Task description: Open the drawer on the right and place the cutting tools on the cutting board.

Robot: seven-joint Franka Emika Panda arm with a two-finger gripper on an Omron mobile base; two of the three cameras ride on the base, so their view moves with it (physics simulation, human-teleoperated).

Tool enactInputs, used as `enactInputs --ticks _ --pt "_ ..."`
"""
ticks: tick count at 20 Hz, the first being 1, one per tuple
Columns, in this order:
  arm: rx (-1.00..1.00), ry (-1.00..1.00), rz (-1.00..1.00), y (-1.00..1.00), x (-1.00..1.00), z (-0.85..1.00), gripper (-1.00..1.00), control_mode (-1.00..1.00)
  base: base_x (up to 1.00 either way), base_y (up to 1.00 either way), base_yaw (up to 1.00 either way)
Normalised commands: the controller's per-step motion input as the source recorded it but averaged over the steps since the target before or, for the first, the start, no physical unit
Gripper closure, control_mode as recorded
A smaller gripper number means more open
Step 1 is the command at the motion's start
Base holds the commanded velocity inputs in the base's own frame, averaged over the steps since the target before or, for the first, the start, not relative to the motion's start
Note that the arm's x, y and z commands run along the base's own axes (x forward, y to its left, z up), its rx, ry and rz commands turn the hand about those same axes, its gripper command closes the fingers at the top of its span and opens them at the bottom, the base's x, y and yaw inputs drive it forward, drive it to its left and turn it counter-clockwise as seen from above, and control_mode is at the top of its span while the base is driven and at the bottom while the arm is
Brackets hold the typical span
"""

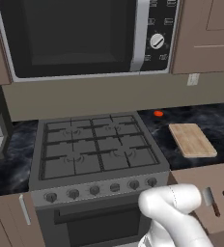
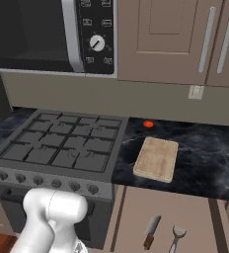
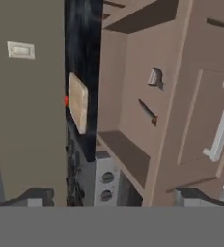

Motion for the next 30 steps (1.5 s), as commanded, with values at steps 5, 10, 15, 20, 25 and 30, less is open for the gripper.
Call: enactInputs --ticks 5,10,15,20,25,30 --pt "-0.02 0.37 0.0 0.35 0.98 0.84 -1.0 -1.0 0.0 0.0 0.0" --pt "-0.05 0.45 0.0 0.46 1.0 0.6 -1.0 -1.0 0.0 0.0 0.0" --pt "-0.05 0.43 0.0 0.26 0.91 0.22 -1.0 -1.0 0.0 0.0 0.0" --pt "0.0 0.02 0.03 0.0 0.09 -0.02 -1.0 -1.0 0.0 0.0 0.0" --pt "-0.1 0.07 0.44 -0.06 0.29 -0.38 -1.0 -1.0 0.0 0.0 0.0" --pt "-0.12 0.21 0.53 -0.18 0.85 -0.52 -1.0 -1.0 0.0 0.0 0.0"
